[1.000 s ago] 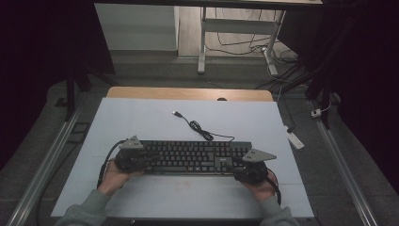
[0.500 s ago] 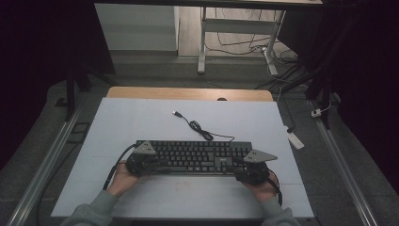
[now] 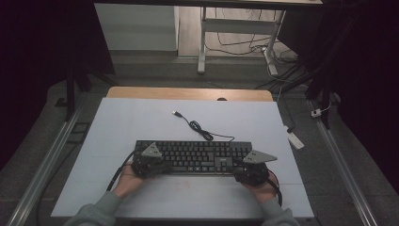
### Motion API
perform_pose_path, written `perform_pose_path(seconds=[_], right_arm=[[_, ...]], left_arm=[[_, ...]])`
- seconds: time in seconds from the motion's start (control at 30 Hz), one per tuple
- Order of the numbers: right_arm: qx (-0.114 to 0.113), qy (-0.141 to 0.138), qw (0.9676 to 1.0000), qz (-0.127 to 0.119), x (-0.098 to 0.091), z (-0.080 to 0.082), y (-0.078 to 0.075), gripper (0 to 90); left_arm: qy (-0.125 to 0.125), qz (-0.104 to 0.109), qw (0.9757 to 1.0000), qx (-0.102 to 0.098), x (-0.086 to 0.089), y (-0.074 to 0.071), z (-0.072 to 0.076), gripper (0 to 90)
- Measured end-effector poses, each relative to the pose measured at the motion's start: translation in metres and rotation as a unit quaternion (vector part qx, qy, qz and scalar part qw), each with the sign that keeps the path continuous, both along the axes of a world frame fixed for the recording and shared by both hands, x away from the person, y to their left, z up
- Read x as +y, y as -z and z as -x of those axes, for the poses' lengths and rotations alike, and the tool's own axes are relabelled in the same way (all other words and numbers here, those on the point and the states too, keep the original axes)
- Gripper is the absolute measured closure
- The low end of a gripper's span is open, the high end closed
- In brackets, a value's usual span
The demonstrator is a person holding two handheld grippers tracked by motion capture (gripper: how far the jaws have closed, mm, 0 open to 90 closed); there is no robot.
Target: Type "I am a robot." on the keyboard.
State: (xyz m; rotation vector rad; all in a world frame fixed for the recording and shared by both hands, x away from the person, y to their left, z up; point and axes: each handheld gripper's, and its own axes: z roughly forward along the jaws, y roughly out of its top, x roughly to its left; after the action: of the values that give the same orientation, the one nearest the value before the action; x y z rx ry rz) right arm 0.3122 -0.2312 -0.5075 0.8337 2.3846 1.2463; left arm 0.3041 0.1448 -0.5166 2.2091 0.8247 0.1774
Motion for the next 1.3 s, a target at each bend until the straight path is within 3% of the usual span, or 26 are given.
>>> perform_pose_path(seconds=[0.8, 0.97, 1.17, 1.3], right_arm=[[-0.001, -0.002, 1.0, 0.002, 0.001, 0.0, 0.0, 53.5], [-0.001, -0.001, 1.0, 0.001, 0.0, 0.0, 0.0, 53.4], [0.0, -0.002, 1.0, 0.001, 0.0, 0.0, 0.0, 53.3], [0.001, -0.003, 1.0, 0.001, -0.001, 0.0, 0.0, 53.0]], left_arm=[[0.008, -0.016, 0.9998, 0.003, -0.006, 0.007, -0.001, 88.6], [0.007, 0.006, 0.9999, -0.006, -0.003, 0.002, 0.001, 88.3], [-0.009, 0.036, 0.9991, -0.02, 0.006, -0.009, 0.004, 72.2], [-0.03, 0.051, 0.998, -0.021, 0.016, -0.014, 0.002, 56.4]])
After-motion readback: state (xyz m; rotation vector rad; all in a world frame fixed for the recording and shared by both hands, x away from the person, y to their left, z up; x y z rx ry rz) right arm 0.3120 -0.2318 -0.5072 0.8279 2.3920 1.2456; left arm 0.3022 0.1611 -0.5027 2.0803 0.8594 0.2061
